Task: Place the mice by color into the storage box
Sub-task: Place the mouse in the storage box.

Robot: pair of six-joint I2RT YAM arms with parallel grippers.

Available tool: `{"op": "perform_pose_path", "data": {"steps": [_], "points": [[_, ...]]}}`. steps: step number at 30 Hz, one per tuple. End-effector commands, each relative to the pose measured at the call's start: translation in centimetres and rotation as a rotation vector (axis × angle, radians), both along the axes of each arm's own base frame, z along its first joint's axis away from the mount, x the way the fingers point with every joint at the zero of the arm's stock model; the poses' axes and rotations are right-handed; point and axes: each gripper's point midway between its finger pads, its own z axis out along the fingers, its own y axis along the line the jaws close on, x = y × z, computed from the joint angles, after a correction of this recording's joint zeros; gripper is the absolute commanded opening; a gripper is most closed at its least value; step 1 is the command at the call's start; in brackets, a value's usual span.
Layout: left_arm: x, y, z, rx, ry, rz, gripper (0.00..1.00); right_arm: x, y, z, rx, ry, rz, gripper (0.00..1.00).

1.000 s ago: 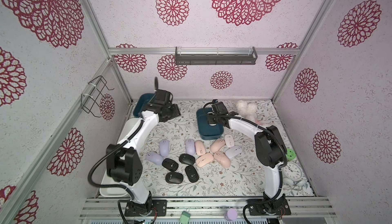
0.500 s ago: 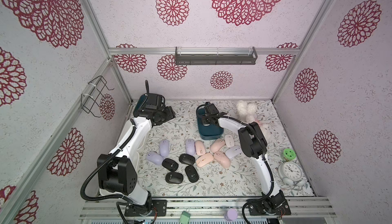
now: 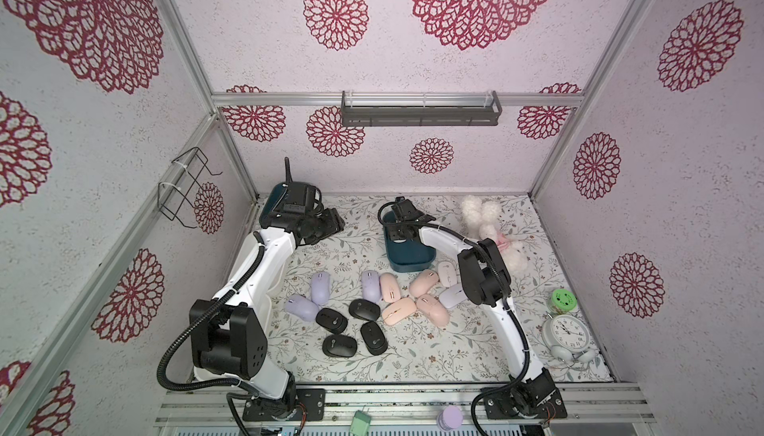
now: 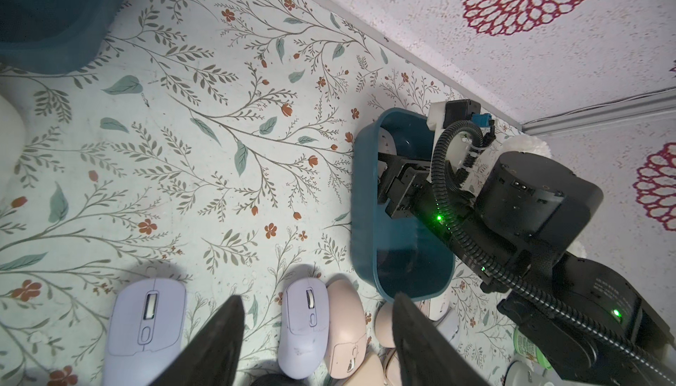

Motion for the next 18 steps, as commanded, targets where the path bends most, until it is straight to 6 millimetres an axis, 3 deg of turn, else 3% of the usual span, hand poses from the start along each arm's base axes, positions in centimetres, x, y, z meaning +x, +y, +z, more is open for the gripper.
{"op": "perform_pose_path", "data": {"steps": [1, 11, 18], "points": [[-0.2, -0.2, 0.0, -0.024, 0.000, -0.013, 0.67, -0.3, 0.2, 1.1, 0.003, 0.007, -0.022, 0.64], [-0.3, -1.1, 1.4, -0.067, -0.052, -0.059, 0.71, -0.2, -0.3, 8.5, 0.003, -0.093, -0.035, 0.72], [-0.5, -1.6, 3.5, -0.091, -0.139, -0.099, 0.74, -2.3, -1.9, 14.4, -0.024, -0.158, -0.031, 0.71]]}}
